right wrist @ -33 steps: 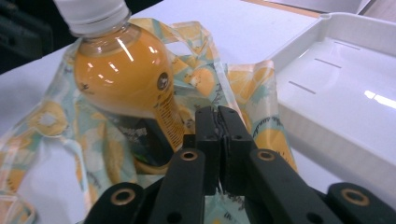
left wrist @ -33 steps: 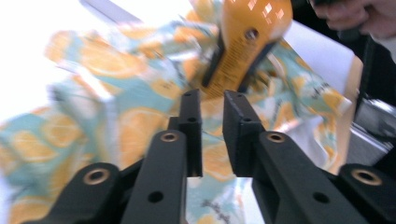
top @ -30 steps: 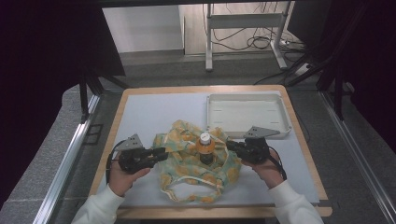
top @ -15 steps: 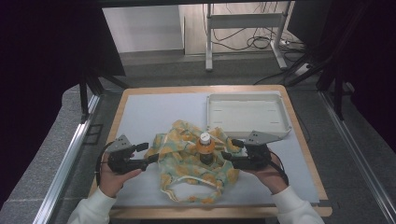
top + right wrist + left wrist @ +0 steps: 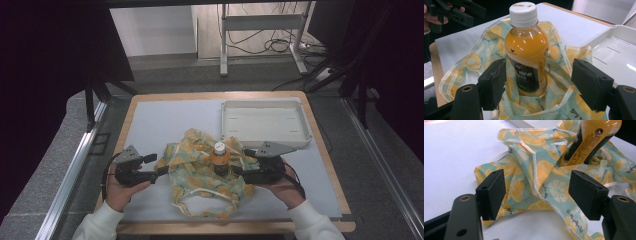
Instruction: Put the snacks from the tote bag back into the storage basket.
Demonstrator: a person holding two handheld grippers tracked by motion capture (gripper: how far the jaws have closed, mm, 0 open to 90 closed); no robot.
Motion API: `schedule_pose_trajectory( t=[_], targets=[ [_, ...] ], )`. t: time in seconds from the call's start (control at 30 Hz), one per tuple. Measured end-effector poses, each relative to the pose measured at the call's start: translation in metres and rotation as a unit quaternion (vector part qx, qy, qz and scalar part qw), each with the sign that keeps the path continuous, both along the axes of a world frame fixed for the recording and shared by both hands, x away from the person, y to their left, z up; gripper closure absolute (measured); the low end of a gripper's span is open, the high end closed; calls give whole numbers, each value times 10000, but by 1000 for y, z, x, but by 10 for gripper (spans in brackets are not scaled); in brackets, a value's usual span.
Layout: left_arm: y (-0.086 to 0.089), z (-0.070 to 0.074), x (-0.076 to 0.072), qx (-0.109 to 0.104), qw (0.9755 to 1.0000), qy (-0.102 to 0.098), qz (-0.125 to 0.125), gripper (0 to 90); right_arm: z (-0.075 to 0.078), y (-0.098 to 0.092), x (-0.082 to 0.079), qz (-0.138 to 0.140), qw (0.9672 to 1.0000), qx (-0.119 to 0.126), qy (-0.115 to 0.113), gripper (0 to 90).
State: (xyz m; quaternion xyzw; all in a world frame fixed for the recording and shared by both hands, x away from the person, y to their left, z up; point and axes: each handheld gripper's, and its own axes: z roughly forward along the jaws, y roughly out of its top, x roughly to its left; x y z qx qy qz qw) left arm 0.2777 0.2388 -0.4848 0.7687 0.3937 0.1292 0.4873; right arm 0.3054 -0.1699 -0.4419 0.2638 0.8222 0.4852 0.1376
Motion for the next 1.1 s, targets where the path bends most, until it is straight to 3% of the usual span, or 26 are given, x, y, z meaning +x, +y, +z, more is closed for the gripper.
schedule_pose_trajectory(
  t=[0.5,0.87,1.1],
  targets=[
    [-2,-3,1,77,10000,15,-23,304,-2,27,4,228,9997,-72,-5,248],
    [-3,-3,1,90,10000,5,-32,305,-8,43,12,126,9998,-154,12,201],
    [-5,-4,2,121,9999,11,-54,305,-16,58,21,108,9994,-330,64,159]
  ],
)
